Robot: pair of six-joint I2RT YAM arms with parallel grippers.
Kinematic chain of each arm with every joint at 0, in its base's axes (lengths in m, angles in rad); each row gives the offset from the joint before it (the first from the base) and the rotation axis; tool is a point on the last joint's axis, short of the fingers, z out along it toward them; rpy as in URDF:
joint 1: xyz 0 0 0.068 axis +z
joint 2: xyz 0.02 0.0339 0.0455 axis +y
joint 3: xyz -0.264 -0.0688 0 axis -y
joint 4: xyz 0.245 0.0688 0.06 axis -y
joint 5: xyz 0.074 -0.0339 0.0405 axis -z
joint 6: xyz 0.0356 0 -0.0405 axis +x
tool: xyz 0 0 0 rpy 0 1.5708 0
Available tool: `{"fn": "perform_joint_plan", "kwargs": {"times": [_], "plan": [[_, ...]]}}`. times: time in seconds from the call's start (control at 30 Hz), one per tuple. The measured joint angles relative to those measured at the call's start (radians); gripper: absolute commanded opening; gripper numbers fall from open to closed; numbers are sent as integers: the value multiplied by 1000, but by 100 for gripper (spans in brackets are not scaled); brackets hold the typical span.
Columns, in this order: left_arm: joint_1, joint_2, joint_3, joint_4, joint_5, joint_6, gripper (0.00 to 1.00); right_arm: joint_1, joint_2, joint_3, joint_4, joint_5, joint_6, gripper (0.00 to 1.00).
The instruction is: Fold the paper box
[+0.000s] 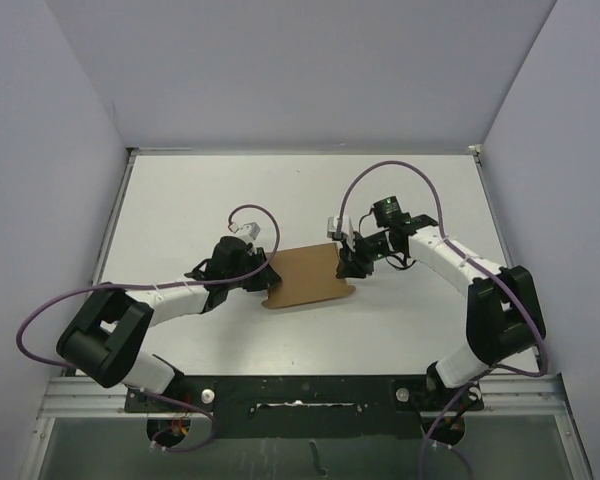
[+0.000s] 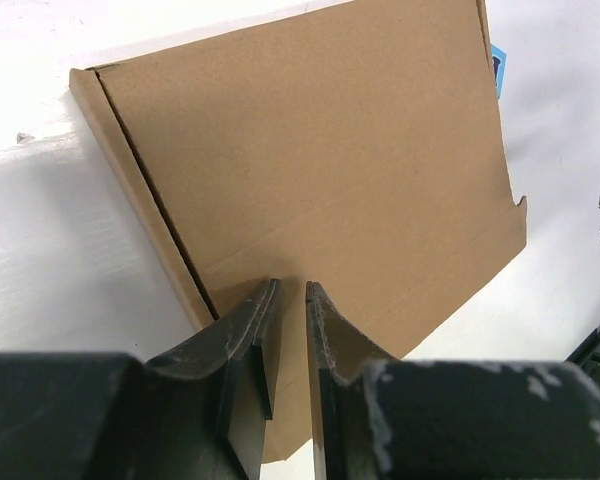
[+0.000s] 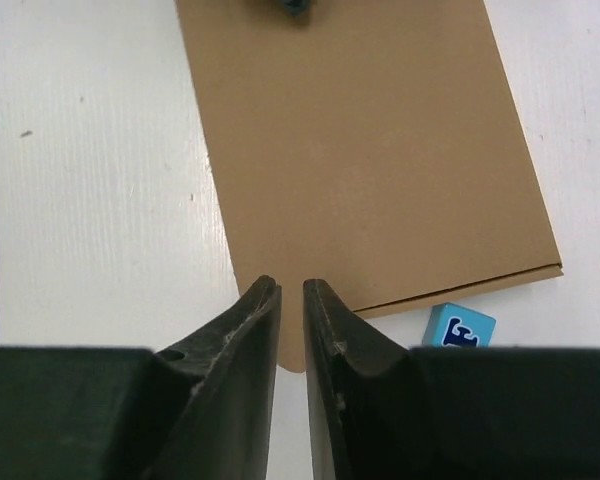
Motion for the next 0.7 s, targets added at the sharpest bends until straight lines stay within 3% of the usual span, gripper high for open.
{"fn": "perform_joint_plan", "kwargs": {"times": [0.13,0.43,0.7], "plan": [[0,3,0,1,0,0,15,-3,81,43,13,37,76,8],[0,3,0,1,0,0,17,-4,237,92,-2,119,148,7],[0,-31,0,-29,9,0,28,-31,204,97,-19,67,168,32]]}}
